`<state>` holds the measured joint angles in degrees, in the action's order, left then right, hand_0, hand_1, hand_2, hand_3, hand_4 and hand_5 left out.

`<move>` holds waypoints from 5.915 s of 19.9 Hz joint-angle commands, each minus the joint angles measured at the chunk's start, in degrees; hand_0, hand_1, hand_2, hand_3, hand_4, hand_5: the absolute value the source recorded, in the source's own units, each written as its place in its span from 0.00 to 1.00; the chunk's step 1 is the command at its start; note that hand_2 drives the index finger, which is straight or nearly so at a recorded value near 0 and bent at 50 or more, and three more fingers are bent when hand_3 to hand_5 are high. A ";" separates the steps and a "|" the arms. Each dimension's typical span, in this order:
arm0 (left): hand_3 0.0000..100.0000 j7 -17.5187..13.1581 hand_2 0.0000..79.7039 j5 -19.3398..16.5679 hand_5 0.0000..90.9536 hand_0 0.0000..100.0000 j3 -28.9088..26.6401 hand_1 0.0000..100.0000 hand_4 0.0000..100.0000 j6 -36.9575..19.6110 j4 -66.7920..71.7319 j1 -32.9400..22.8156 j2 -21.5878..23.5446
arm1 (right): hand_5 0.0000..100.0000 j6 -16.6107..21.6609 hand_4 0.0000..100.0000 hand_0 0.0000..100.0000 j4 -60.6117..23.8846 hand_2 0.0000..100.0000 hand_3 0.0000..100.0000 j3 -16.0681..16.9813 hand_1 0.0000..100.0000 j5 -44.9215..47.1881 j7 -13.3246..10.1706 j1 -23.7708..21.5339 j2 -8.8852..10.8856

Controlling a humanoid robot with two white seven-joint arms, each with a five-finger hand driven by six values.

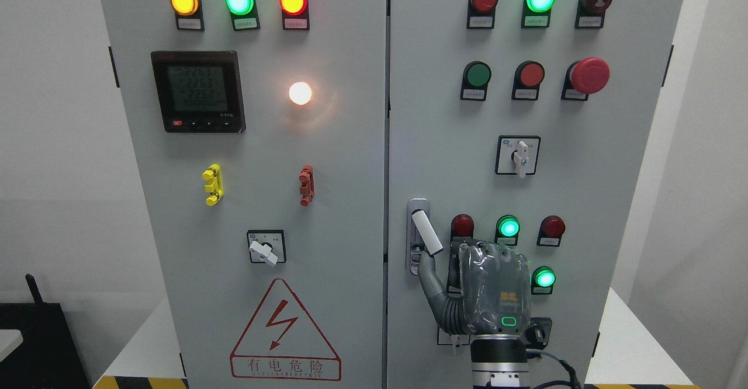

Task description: Release door handle

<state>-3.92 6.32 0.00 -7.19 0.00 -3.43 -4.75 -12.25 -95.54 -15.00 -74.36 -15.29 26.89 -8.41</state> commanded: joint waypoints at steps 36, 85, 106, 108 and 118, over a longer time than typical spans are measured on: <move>0.00 -0.04 0.00 0.01 0.00 0.12 0.70 0.39 0.00 -0.02 -0.88 0.00 0.00 | 0.98 0.04 1.00 0.56 -0.44 1.00 1.00 1.81 0.37 -0.17 0.08 0.97 -0.03; 0.00 -0.04 0.00 0.01 0.00 0.12 0.70 0.39 0.00 -0.02 -0.88 0.00 0.00 | 0.98 4.17 0.98 0.64 -7.90 0.94 1.00 2.69 0.30 0.71 -1.41 -7.20 -0.03; 0.00 -0.04 0.00 0.01 0.00 0.12 0.70 0.39 0.00 -0.02 -0.88 0.00 0.00 | 0.00 18.13 0.00 0.57 -12.30 0.00 0.00 9.72 0.12 4.39 -4.22 -12.13 -0.03; 0.00 -0.04 0.00 0.01 0.00 0.12 0.70 0.39 0.00 -0.02 -0.88 0.00 0.00 | 0.00 19.19 0.00 0.54 -12.57 0.00 0.00 10.42 0.13 5.10 -4.75 -12.74 -0.03; 0.00 -0.04 0.00 0.01 0.00 0.12 0.70 0.39 0.00 -0.02 -0.88 0.00 0.00 | 0.00 25.70 0.00 0.48 -12.57 0.00 0.01 16.84 0.16 6.68 -3.96 -13.27 0.15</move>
<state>-3.92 6.33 0.00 -7.19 0.00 -3.45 -4.75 12.73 -107.37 -3.70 -68.66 -20.01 13.93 -8.40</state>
